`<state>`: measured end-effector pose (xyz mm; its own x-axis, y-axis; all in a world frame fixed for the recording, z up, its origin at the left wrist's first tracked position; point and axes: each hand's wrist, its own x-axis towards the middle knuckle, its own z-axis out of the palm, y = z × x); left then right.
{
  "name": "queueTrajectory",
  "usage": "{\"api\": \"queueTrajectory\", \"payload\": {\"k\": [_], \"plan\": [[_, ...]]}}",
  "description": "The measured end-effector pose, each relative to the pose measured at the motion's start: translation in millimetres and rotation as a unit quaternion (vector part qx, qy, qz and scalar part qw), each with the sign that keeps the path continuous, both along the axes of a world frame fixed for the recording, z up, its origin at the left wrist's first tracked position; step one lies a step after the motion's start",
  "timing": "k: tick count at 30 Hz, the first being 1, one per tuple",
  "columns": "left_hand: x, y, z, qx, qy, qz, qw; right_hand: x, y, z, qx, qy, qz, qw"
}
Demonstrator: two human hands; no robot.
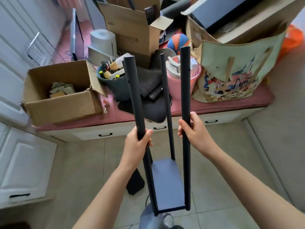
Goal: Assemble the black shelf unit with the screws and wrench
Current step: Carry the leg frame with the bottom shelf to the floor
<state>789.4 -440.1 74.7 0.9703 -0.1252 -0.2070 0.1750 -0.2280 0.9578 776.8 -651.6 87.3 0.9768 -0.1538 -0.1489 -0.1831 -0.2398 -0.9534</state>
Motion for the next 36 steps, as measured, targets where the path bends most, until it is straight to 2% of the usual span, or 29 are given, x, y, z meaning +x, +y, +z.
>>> {"api": "queueTrajectory", "payload": {"k": [6,11,19,26,36], "plan": [[29.0,-37.7,-53.7,0.049,0.068,-0.037,0.996,20.0,-41.2,-44.4,-0.05,0.097,-0.006,0.994],[43.7,-69.9,-102.2,0.082,0.104,-0.021,0.991,36.0,-76.6,-92.3,-0.069,0.151,0.026,0.986],[42.8,-100.0,-215.1,0.184,0.145,0.025,0.972,57.0,-117.1,-212.7,-0.059,0.217,0.121,0.967],[28.3,-104.3,-307.2,0.227,0.168,0.069,0.957,57.2,-115.4,-311.7,-0.034,0.221,0.11,0.968],[-2.5,-102.4,-402.3,0.229,0.144,0.136,0.953,41.4,-98.0,-417.9,-0.07,0.193,0.089,0.975]]}}
